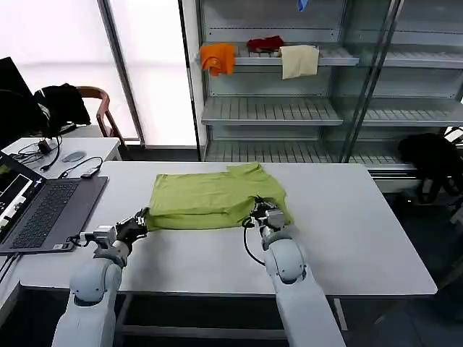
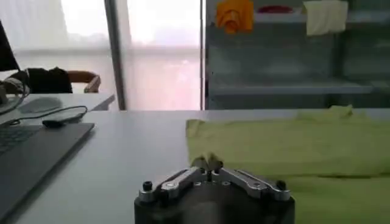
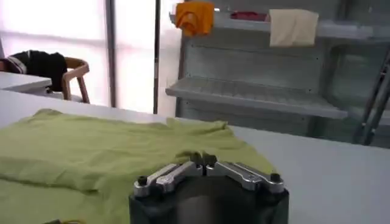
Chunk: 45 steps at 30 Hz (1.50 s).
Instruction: Fold and organize the clothes.
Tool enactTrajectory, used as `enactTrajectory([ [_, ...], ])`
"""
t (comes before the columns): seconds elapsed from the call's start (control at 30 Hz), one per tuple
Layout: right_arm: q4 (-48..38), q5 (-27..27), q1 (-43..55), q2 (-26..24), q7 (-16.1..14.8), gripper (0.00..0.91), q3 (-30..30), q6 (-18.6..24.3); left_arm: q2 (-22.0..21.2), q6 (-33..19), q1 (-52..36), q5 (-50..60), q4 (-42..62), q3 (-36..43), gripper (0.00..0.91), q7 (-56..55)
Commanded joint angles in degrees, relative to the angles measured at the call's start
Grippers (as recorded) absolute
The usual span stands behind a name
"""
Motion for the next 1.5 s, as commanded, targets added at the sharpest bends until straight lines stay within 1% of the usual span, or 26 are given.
enactTrajectory([
  [0.03, -2.59, -0.86, 2.11, 0.55, 0.17, 0.181, 0.16, -0.29, 0.45, 0.35, -2.16, 2.08, 2.00, 0.61, 0.010, 0.02],
  [0.07, -2.92, -1.13, 2.24, 0.67, 0.46, 0.907, 0.22, -0.01, 0.59, 0.33, -2.38, 2.17, 2.08, 0.99, 0.020, 0.18],
  [0.13, -3.39, -1.58, 2.53, 0.95, 0.87, 0.907, 0.56, 0.52, 0.80, 0.30, -2.69, 2.45, 2.17, 1.50, 0.212, 0.22],
  [0.17, -3.81, -1.84, 2.86, 0.98, 1.05, 0.907, 0.64, 0.99, 0.86, 0.30, -2.97, 2.91, 2.30, 1.81, 0.353, 0.26],
  [0.2, -3.94, -1.94, 3.03, 0.95, 1.11, 0.907, 0.66, 1.14, 0.93, 0.23, -3.21, 3.35, 2.47, 2.02, 0.907, 0.19],
  [0.4, -5.61, -2.32, 6.02, 0.66, 2.27, 0.907, 1.43, 1.87, 1.28, -0.08, -3.90, 4.11, 2.72, 2.08, 0.907, -0.34],
  [0.63, -5.43, -1.75, 7.81, -1.15, 2.29, 0.907, 2.47, 1.59, 2.28, 0.04, -2.25, 3.10, 0.44, 0.85, 0.907, -0.66],
  [0.83, -1.10, -0.05, 4.33, -3.75, 0.84, 0.907, 3.08, 0.67, 2.74, 0.19, -0.02, 1.75, -1.83, 0.15, 0.907, -0.76],
  [0.87, 1.04, 0.96, 2.85, -4.33, 0.23, 0.907, 3.33, -0.26, 2.65, 0.22, 0.56, 1.82, -1.95, 0.15, 0.907, -0.76],
  [0.97, 5.52, 1.23, -1.08, -5.04, -1.17, 0.907, 4.26, -1.69, 2.34, 0.32, 1.65, 2.36, -1.61, 0.32, 0.907, -0.91],
  [1.1, 9.29, 1.96, -5.85, -6.46, -1.42, 0.907, 5.05, -2.53, 2.16, 0.91, 2.73, 2.56, -1.12, 0.73, 0.907, -1.10],
  [1.27, 10.04, 1.96, -9.14, -7.06, -2.06, 0.907, 6.59, -2.44, 1.92, 0.88, 2.97, 2.78, -0.47, 0.80, 0.907, -1.47],
  [1.5, 10.62, 1.40, -11.08, -6.92, -1.81, 0.907, 6.05, -2.62, 1.85, 0.44, 3.66, 2.70, -0.75, 0.31, 0.907, -1.43],
])
